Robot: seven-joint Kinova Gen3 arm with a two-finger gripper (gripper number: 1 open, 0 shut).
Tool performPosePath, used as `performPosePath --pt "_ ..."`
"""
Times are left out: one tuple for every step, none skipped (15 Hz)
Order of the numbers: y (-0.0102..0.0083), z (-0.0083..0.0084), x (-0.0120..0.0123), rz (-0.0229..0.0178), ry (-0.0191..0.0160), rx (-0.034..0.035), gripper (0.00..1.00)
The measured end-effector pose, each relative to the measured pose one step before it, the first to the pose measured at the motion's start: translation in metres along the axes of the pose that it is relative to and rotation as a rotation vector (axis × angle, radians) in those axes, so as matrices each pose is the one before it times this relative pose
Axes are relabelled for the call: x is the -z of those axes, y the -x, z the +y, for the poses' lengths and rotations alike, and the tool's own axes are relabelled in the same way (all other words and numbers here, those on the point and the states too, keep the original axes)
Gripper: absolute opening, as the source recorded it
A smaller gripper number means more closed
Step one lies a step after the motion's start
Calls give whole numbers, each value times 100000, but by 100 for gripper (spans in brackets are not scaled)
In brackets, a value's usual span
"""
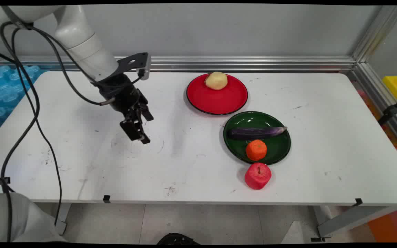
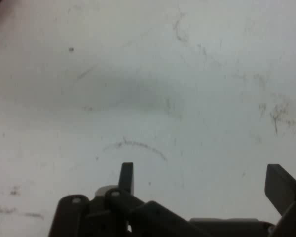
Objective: Pick up the eggplant from the green plate
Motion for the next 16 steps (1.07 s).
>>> performPosePath --pt "-319 -45 -71 835 -192 208 100" --pt "-604 -29 -151 1342 -327 79 100" --pt "-809 -5 -234 1866 -502 -119 100" --pt "-837 47 -290 1792 -464 -209 100" --pt "-625 62 -245 1277 -250 -178 100" --pt "-1137 106 -513 2391 -467 -199 100" --pt "-1131 113 -593 2360 -576 -171 100" --pt "-1070 88 -673 2268 -711 -166 100" --pt "-695 37 -519 1519 -641 -144 100" --pt "-630 18 -526 1437 -736 -116 100" --pt "-719 11 -688 1663 -889 -297 100" --pt "-445 4 -471 999 -505 -223 100" --pt "-737 -34 -856 1764 -1075 -717 100" --pt "-574 -36 -734 1397 -833 -757 100" --pt "-625 -86 -870 1554 -1003 -1214 100" --pt "-390 -59 -648 977 -677 -1091 100"
